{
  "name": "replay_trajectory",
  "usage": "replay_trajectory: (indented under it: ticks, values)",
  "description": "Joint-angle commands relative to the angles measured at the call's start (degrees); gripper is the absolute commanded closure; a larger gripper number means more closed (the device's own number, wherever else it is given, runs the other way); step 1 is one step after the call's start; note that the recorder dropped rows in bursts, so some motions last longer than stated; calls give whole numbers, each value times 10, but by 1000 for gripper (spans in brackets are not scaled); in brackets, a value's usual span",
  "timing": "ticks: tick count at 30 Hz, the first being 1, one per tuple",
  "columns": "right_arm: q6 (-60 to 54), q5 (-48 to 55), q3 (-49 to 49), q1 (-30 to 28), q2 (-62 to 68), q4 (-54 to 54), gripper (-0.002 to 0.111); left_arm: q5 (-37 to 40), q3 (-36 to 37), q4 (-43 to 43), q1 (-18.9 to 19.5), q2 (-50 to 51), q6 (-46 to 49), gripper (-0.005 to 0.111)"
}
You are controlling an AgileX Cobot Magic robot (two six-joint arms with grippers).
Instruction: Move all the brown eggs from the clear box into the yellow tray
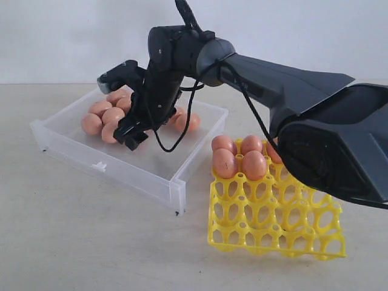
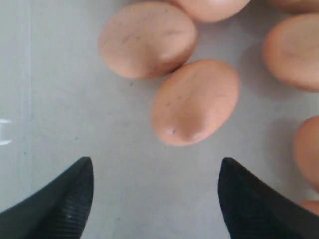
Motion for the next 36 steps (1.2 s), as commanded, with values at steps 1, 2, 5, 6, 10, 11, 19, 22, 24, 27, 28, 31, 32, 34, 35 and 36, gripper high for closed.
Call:
replay_trajectory:
  ticks: [1,2,5,6,10,11,19,22,24,27,28,31,32,34,35,36]
  values:
    - [73,-75,-1,-1,-27,-10,42,0,-1,-3,-2,-2,0,111]
    - [144,-113,-1,-1,-27,-10,42,0,-1,-3,-2,-2,0,111]
    - [173,-186,-1,-1,-15,-7,42,0,-1,-3,-2,-2,0,111]
    - [167,-197,-1,-1,-11,-8,42,0,-1,-3,-2,-2,0,111]
    - [161,-205,-1,-1,12,-14,42,0,-1,-3,-2,-2,0,111]
    - [161,-202,-1,-1,18,-19,42,0,-1,-3,-2,-2,0,111]
    - [162,-195,-1,-1,47,-56,42,0,-1,-3,-2,-2,0,111]
    - [162,-193,-1,-1,54,-77,42,0,-1,-3,-2,-2,0,111]
    - [162,-190,-1,-1,56,-101,42,0,-1,-3,-2,-2,0,111]
    - [162,-180,-1,-1,57,-115,42,0,-1,-3,-2,-2,0,111]
    - [162,-179,-1,-1,57,-115,42,0,-1,-3,-2,-2,0,111]
    - [162,-173,-1,-1,57,-112,42,0,-1,-3,-2,-2,0,111]
    - [162,-170,-1,-1,57,-112,42,0,-1,-3,-2,-2,0,111]
    - [162,-160,-1,-1,56,-112,42,0,-1,-3,-2,-2,0,111]
    - [160,-154,-1,-1,55,-112,42,0,-1,-3,-2,-2,0,111]
    - [160,-144,-1,-1,53,-112,42,0,-1,-3,-2,-2,0,111]
